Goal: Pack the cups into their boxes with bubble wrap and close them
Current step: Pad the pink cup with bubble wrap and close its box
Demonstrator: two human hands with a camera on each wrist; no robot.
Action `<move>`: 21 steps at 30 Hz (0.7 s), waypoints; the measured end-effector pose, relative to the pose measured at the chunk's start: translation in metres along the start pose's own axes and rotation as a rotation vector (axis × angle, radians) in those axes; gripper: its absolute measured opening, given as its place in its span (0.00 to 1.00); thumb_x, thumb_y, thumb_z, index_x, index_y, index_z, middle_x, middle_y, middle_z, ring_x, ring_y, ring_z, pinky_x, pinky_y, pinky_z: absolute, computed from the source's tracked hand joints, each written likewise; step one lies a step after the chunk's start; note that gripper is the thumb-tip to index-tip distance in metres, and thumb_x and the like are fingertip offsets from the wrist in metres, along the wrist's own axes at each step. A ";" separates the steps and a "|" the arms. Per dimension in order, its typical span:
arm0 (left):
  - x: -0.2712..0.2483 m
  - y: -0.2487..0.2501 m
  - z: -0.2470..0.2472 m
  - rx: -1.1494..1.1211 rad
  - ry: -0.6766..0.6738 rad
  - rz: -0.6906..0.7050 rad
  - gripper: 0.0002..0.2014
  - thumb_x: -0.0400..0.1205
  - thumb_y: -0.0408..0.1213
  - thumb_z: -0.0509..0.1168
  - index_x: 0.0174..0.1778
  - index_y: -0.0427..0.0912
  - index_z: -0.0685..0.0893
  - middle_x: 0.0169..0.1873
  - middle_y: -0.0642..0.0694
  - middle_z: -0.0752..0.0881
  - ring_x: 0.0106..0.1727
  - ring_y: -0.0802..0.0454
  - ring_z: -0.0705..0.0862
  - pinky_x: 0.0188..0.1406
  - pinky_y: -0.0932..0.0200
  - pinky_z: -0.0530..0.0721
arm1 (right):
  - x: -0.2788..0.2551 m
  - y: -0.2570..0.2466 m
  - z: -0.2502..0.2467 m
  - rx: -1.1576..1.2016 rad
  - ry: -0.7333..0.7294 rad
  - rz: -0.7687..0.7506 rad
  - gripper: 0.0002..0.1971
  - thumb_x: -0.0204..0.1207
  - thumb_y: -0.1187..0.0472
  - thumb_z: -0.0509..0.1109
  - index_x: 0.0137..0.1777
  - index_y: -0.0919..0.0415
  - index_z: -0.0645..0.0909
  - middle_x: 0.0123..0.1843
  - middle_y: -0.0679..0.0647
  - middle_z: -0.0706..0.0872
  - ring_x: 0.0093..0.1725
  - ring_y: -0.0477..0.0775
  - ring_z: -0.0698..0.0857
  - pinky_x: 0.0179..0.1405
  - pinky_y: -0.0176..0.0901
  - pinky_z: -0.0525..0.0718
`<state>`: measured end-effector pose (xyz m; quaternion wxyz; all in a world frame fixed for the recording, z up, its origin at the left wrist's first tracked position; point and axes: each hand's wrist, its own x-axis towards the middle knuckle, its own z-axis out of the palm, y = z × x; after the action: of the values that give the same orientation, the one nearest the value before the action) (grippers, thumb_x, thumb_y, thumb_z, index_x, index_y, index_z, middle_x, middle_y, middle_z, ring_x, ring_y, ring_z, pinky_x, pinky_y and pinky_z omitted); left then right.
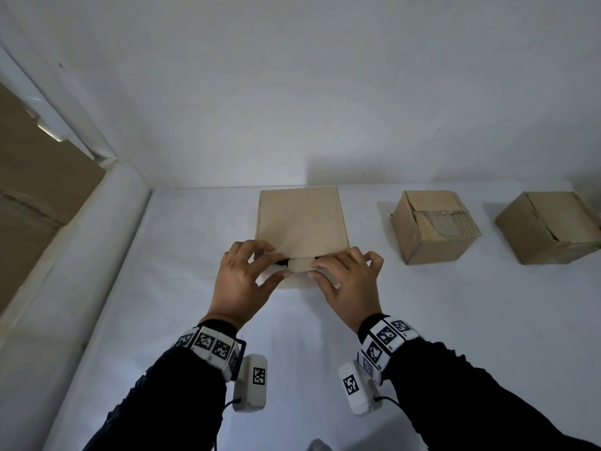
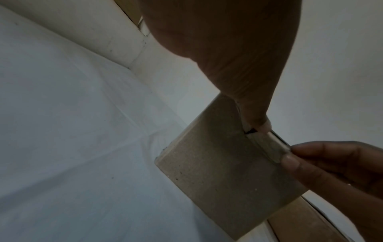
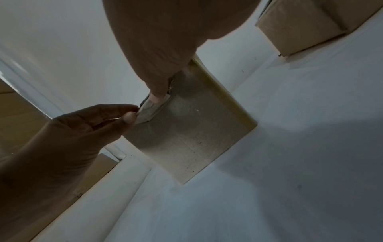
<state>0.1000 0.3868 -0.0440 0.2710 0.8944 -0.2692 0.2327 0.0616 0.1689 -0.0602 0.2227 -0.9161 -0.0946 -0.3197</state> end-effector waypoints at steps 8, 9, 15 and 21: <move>0.005 0.001 0.003 -0.004 0.027 0.005 0.12 0.74 0.51 0.78 0.48 0.51 0.89 0.49 0.52 0.85 0.48 0.48 0.81 0.42 0.46 0.80 | 0.000 -0.003 0.003 0.020 0.008 0.058 0.03 0.75 0.51 0.77 0.43 0.46 0.86 0.40 0.37 0.88 0.45 0.48 0.82 0.55 0.51 0.61; 0.004 0.000 0.004 -0.008 0.027 0.007 0.12 0.74 0.51 0.78 0.48 0.51 0.89 0.48 0.52 0.85 0.47 0.48 0.81 0.43 0.46 0.80 | 0.000 -0.002 0.003 0.024 0.006 0.045 0.03 0.75 0.51 0.77 0.42 0.47 0.86 0.40 0.37 0.89 0.45 0.47 0.82 0.56 0.50 0.61; 0.002 -0.002 0.004 -0.015 -0.007 0.015 0.13 0.75 0.51 0.77 0.50 0.49 0.90 0.50 0.51 0.84 0.48 0.49 0.79 0.46 0.48 0.81 | 0.001 0.001 -0.002 0.032 0.006 -0.037 0.04 0.73 0.53 0.78 0.40 0.46 0.87 0.40 0.38 0.89 0.45 0.46 0.81 0.54 0.52 0.63; 0.003 -0.003 0.003 -0.013 -0.011 0.022 0.11 0.76 0.50 0.76 0.50 0.49 0.90 0.50 0.51 0.84 0.48 0.49 0.79 0.46 0.48 0.81 | 0.001 0.000 0.001 0.019 0.052 -0.041 0.06 0.76 0.53 0.77 0.37 0.47 0.86 0.40 0.38 0.89 0.45 0.47 0.83 0.54 0.51 0.62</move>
<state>0.1049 0.3854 -0.0455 0.2728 0.8909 -0.2820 0.2288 0.0627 0.1690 -0.0606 0.2272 -0.9032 -0.1104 -0.3471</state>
